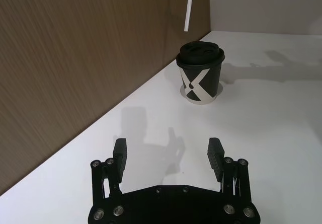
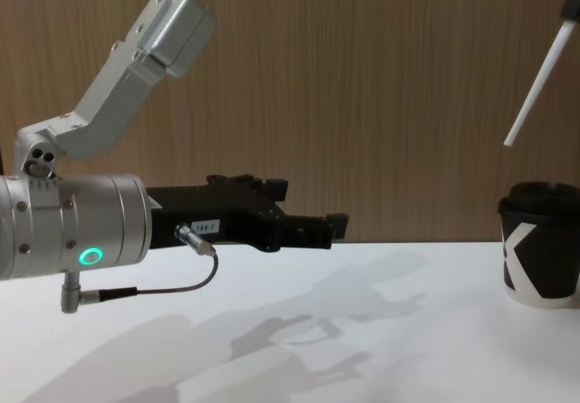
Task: Pick up the straw with one hand, pass it to the other hand, and insert it into the cup.
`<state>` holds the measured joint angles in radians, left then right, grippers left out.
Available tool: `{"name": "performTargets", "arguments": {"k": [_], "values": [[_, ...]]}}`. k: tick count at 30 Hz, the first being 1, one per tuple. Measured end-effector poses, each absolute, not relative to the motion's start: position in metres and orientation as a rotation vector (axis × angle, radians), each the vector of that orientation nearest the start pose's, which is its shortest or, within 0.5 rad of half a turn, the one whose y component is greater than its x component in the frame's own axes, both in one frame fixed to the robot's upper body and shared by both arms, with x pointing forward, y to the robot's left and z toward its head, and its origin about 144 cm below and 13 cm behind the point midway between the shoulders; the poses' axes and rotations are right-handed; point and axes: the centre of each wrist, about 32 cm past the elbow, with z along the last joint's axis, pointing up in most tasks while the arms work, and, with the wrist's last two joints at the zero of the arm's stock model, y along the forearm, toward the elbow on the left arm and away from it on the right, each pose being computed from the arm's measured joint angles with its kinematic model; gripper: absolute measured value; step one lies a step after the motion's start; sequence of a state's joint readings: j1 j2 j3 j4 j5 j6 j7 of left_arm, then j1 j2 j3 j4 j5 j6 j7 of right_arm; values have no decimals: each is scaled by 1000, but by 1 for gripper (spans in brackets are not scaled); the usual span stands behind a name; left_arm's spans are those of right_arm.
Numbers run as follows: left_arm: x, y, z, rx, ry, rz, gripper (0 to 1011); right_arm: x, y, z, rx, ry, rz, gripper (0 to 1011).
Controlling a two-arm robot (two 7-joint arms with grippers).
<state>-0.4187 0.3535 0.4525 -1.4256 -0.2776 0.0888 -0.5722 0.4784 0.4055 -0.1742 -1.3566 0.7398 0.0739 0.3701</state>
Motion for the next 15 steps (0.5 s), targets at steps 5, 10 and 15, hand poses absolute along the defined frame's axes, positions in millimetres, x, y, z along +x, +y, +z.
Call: {"name": "performTargets", "arguments": {"k": [5, 10, 15], "values": [[549, 214, 1218, 154, -141, 650, 1003, 577, -323, 1267, 329, 66, -1085, 0], [549, 214, 1218, 154, -141, 650, 1003, 579, -324, 1267, 330, 65, -1090, 0], [549, 214, 1218, 154, -141, 650, 1003, 580, -325, 1268, 330, 64, -1093, 0]]}}
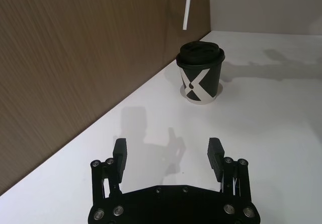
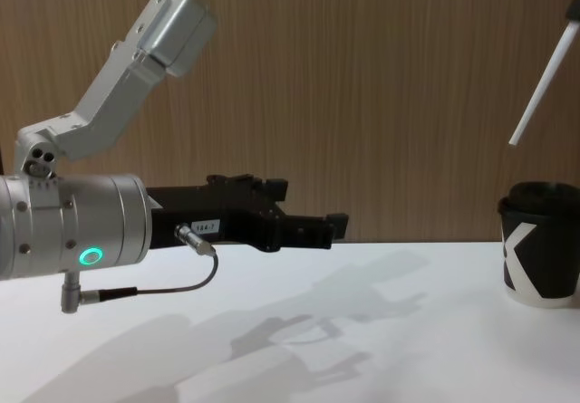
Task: Pick up the straw with one hand, pass it to the other hand, and insert it into the cup.
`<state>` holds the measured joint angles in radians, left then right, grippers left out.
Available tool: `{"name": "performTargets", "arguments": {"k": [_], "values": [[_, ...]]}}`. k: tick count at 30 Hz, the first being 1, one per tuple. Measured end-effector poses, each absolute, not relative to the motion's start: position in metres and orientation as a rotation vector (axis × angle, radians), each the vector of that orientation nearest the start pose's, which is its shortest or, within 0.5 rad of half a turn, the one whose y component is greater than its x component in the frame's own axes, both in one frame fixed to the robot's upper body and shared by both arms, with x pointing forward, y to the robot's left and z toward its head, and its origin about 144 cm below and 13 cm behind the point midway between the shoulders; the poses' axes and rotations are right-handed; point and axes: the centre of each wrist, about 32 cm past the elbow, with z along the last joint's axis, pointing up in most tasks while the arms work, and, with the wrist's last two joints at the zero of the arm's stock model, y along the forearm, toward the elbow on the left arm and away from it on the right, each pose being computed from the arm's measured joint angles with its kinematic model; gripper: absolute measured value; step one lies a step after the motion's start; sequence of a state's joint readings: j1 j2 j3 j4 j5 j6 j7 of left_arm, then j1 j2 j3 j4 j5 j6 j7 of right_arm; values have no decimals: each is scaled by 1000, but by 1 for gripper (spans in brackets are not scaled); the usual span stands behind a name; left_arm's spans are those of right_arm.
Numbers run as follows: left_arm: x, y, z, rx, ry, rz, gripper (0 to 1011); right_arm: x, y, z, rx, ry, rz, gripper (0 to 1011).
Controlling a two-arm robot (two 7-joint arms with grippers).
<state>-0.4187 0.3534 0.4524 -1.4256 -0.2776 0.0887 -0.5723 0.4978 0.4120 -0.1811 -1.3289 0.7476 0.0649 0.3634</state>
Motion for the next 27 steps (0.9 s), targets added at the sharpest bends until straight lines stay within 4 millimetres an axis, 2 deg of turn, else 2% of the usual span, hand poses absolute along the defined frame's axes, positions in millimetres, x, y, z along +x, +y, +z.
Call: {"name": "performTargets", "arguments": {"k": [27], "values": [[549, 214, 1218, 154, -141, 650, 1003, 577, -327, 1269, 291, 26, -1100, 0]]}}
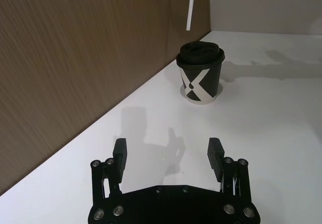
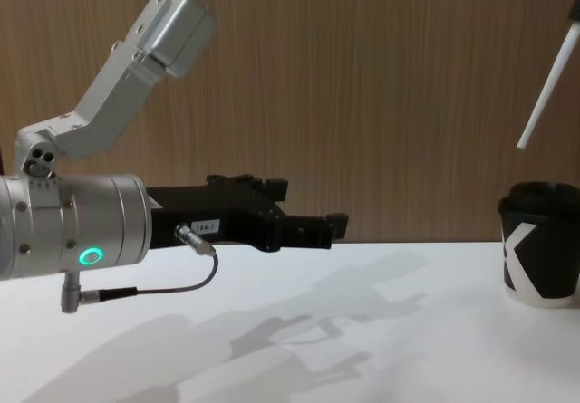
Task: Pick up the straw with one hand, pass it to the other hand, and insert it into the cup.
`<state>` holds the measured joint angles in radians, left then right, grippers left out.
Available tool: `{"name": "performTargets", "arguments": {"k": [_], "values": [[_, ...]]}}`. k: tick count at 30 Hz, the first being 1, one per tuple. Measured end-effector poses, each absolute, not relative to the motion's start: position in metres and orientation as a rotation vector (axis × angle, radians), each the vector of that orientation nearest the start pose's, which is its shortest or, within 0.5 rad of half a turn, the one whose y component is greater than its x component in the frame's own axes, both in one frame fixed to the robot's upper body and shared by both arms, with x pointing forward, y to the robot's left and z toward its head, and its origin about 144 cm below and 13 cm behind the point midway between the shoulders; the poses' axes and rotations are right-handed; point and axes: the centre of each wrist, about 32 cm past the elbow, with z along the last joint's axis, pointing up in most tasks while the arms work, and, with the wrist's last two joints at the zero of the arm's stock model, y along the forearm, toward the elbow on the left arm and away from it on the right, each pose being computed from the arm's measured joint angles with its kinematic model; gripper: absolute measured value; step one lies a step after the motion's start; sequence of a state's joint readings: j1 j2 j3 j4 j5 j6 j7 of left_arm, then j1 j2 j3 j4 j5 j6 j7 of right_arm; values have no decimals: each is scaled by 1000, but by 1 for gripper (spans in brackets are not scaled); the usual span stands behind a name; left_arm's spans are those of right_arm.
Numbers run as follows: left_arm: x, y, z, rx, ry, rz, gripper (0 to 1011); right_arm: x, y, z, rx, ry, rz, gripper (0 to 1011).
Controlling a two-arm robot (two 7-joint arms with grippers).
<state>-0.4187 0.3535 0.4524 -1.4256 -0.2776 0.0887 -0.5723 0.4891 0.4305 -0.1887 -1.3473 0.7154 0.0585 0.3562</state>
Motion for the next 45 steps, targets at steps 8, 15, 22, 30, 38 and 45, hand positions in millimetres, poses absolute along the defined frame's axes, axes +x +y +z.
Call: {"name": "performTargets", "arguments": {"k": [8, 15, 22, 30, 38, 45], "values": [[549, 214, 1218, 154, -141, 650, 1003, 573, -331, 1271, 273, -9, -1092, 0], [549, 214, 1218, 154, -141, 650, 1003, 570, -335, 1270, 255, -71, -1083, 0], [549, 214, 1218, 154, -141, 650, 1003, 568, -338, 1266, 217, -163, -1057, 0], [549, 214, 1218, 154, -141, 650, 1003, 564, -341, 1261, 174, -209, -1021, 0], [549, 214, 1218, 154, -141, 650, 1003, 560, -344, 1258, 137, -219, -985, 0], [549, 214, 1218, 154, -141, 650, 1003, 557, -346, 1257, 112, -224, -961, 0]]}}
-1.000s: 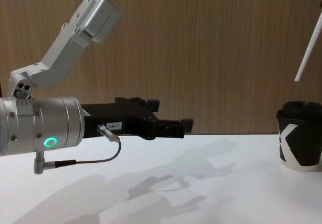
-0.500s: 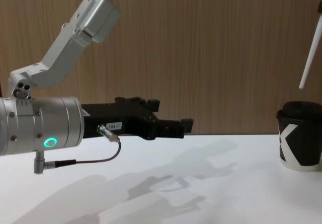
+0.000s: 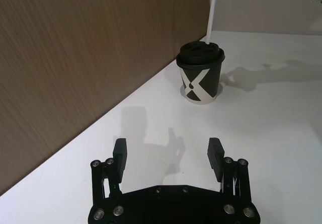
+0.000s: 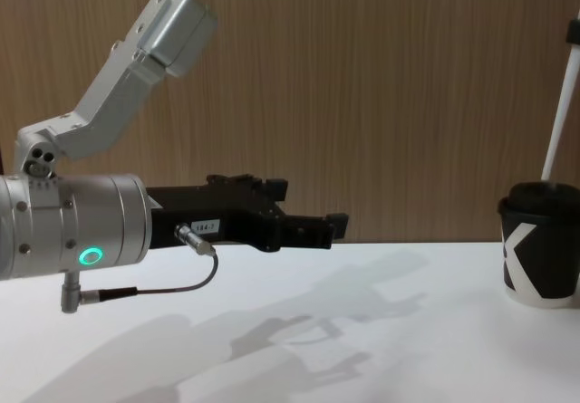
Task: Pick up the straw with one hand, pass it to the other hand, and insert it into the cup.
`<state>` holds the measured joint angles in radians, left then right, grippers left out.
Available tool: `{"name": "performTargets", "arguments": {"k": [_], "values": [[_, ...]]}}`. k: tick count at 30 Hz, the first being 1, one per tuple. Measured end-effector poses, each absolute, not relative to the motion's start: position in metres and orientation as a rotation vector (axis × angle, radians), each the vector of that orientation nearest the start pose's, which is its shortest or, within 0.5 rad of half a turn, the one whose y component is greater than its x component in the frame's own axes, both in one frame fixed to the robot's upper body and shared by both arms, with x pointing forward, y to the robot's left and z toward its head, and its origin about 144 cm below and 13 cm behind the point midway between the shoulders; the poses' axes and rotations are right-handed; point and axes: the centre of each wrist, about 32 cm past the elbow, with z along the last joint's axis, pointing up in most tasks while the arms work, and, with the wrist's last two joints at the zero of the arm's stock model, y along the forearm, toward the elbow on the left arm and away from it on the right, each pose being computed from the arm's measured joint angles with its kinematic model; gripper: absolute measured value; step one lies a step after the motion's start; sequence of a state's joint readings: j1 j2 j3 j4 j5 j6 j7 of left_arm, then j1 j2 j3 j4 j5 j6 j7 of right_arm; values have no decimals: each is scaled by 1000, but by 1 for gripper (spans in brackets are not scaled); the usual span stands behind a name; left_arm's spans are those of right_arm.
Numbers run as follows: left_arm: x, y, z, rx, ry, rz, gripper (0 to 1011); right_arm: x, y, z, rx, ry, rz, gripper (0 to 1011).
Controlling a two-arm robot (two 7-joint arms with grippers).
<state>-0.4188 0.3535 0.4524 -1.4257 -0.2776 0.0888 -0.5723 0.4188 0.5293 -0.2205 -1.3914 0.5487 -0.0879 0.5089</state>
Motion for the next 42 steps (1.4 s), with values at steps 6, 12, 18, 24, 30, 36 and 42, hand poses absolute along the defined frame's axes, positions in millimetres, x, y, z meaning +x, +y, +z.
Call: {"name": "performTargets", "arguments": {"k": [6, 12, 18, 24, 30, 36, 42], "values": [[549, 214, 1218, 154, -141, 650, 1003, 556, -349, 1258, 94, -230, -952, 0], [549, 214, 1218, 154, -141, 650, 1003, 556, -351, 1258, 82, -234, -950, 0], [549, 214, 1218, 154, -141, 650, 1003, 557, -353, 1257, 67, -233, -953, 0], [549, 214, 1218, 154, -141, 650, 1003, 560, -354, 1256, 59, -228, -958, 0], [549, 214, 1218, 154, -141, 650, 1003, 562, -353, 1253, 56, -219, -963, 1], [549, 214, 1218, 154, -141, 650, 1003, 565, -354, 1250, 55, -212, -971, 0], [549, 214, 1218, 154, -141, 650, 1003, 568, -354, 1246, 56, -202, -980, 0]]}}
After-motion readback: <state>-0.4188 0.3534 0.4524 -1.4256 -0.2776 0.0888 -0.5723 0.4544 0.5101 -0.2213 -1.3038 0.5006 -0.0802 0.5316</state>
